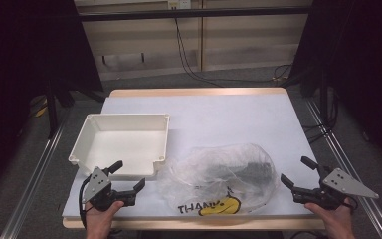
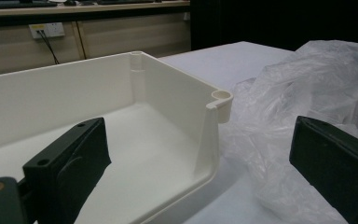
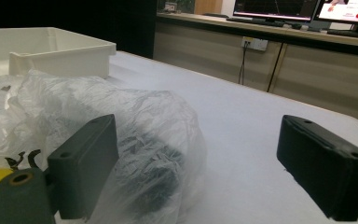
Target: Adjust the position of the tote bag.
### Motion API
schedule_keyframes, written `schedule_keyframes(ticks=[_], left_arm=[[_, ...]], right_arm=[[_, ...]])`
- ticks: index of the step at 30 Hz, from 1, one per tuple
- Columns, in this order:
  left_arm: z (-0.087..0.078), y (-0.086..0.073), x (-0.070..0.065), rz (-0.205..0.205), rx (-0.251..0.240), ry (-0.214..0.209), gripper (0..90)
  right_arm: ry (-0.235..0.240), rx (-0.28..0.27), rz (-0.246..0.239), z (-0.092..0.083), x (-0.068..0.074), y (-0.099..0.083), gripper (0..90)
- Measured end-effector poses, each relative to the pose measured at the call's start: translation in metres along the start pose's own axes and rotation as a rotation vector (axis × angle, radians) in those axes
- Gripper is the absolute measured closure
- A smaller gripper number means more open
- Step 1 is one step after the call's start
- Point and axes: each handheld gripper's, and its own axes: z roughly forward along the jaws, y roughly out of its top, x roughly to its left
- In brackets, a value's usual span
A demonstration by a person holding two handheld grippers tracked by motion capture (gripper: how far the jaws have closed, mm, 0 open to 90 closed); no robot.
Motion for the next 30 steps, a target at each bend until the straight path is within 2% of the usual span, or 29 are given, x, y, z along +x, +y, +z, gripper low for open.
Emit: schedule_keyframes(ticks=[4,8,12,13,14,20,21,22,30], left_arm=[[0.001,0.000,-0.001,0.004,0.018,0.003,5.3],[0.002,0.000,0.000,-0.002,0.014,0.000,5.4],[0.003,0.000,0.000,-0.014,0.024,-0.009,6.5],[0.003,0.000,0.000,-0.014,0.024,-0.009,6.6],[0.003,0.001,0.000,-0.003,0.032,-0.004,6.7],[0.005,-0.001,0.002,-0.012,0.041,-0.020,8.8],[0.005,-0.001,0.003,-0.029,0.043,-0.020,8.9],[0.005,-0.002,0.004,-0.033,0.038,-0.015,8.9],[0.005,-0.004,0.005,-0.034,0.049,-0.016,8.9]], right_arm=[[0.018,0.011,0.015,0.001,0.000,0.000,20.7],[0.033,0.010,0.028,0.002,0.000,0.001,25.2],[0.055,0.039,0.041,0.005,0.001,0.001,33.8],[0.060,0.045,0.042,0.005,0.001,0.002,39.3],[0.090,0.054,0.056,0.006,0.001,0.002,44.3],[0.137,0.084,0.066,0.013,0.004,0.006,51.8],[0.154,0.106,0.079,0.016,0.007,0.010,54.8],[0.167,0.104,0.085,0.017,0.008,0.011,55.8],[0.275,0.136,0.056,0.030,0.023,0.025,60.4]])
